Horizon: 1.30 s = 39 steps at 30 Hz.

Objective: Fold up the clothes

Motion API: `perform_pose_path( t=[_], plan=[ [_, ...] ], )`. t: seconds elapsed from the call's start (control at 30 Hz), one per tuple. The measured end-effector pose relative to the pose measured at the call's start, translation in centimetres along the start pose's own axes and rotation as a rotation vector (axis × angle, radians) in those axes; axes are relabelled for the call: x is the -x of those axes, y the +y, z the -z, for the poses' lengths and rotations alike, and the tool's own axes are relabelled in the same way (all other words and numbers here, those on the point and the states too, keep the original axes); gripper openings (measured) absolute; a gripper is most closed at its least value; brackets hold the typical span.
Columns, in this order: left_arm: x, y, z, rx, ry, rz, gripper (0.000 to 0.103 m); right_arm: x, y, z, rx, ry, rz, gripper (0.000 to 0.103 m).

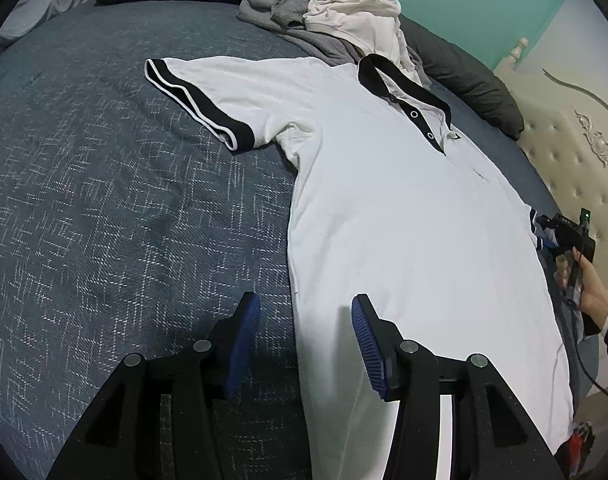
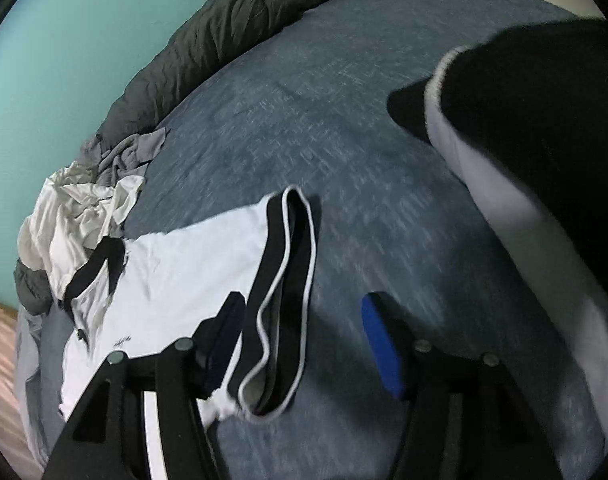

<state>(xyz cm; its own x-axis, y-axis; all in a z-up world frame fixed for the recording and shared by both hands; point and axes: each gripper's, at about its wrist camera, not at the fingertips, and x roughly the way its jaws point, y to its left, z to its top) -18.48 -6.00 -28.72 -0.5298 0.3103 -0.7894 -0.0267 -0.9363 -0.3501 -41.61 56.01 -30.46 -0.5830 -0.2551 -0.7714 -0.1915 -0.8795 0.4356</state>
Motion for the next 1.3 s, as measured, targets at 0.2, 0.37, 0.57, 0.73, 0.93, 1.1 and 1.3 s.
perform_pose_path(
  t=[0.2, 0.37, 0.57, 0.73, 0.93, 1.1, 1.3],
  plan=[
    [-0.2, 0.2, -0.3, 0.002, -0.002, -0.015, 0.053, -2.1, 1.3, -1.2, 0.060, -0.021, 0.008, 0.061],
    [0.0, 0.4, -0.5, 0.000, -0.012, -0.040, 0.061, -2.5, 2.8, -1.7, 0.126, -0.032, -0.004, 0.031],
    [0.5, 0.9, -0.7, 0.015, -0.027, -0.050, 0.065, -1.1, 5.6, -1.3, 0.224, -0.073, -0.012, 0.002],
    [0.7, 1.0, -0.7, 0.021, -0.032, -0.042, 0.065, 1.1, 8.5, -1.0, 0.296, -0.117, -0.034, 0.000],
    [0.8, 1.4, -0.8, 0.026, -0.032, -0.039, 0.066, 1.9, 8.2, -2.0, 0.226, -0.134, 0.011, 0.004],
    [0.6, 1.4, -1.0, 0.020, -0.033, -0.056, 0.067, 0.1, 4.6, -2.3, 0.121, -0.076, 0.057, 0.060],
    [0.1, 1.4, -1.0, 0.018, -0.027, -0.066, 0.068, -3.0, 3.9, -2.3, 0.137, -0.018, 0.084, 0.060]
  ],
)
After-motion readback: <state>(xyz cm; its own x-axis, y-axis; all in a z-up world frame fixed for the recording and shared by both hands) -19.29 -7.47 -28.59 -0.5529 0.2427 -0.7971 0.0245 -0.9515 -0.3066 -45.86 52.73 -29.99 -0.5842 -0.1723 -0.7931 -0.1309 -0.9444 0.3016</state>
